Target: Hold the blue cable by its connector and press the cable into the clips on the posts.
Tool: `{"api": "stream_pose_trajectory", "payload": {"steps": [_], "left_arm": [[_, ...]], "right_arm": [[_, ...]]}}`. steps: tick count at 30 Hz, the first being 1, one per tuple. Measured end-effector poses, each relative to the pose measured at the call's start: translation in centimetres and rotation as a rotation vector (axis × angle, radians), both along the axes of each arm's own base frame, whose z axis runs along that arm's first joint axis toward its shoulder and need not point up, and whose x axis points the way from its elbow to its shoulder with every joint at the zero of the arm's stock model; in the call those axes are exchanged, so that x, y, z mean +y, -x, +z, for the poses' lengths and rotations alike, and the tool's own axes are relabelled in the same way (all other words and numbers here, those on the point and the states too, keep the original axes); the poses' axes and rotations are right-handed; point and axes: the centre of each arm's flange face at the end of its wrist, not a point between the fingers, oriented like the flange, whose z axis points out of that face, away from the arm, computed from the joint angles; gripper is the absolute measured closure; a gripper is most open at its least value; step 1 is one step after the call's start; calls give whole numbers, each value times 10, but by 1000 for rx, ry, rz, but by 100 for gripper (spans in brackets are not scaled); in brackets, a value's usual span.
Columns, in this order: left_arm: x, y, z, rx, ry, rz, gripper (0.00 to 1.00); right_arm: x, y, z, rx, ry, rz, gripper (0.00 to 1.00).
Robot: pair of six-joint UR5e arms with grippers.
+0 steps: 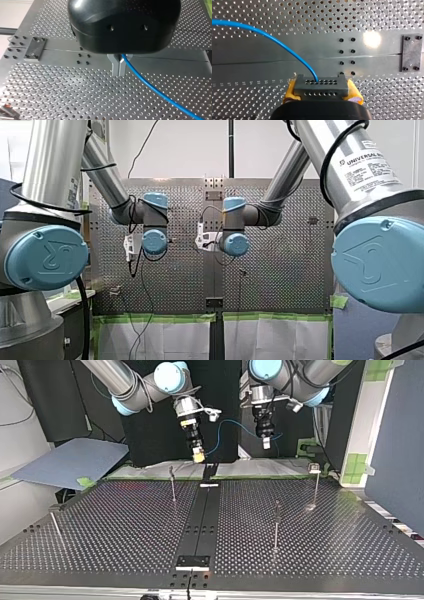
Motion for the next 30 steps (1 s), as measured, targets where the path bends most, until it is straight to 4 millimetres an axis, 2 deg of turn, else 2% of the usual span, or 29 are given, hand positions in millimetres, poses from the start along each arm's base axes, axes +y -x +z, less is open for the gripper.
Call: {"api": "stream_pose_trajectory", "payload": {"steps": [20,30], "left_arm": [[8,19,58,-3,-1,-101,99],[10,6,91,-56,17,-104,99]], "right_arm": [[-29,-27,49,-43,11,3,100],[-36,-38,69,-40,5,5,100]]}}
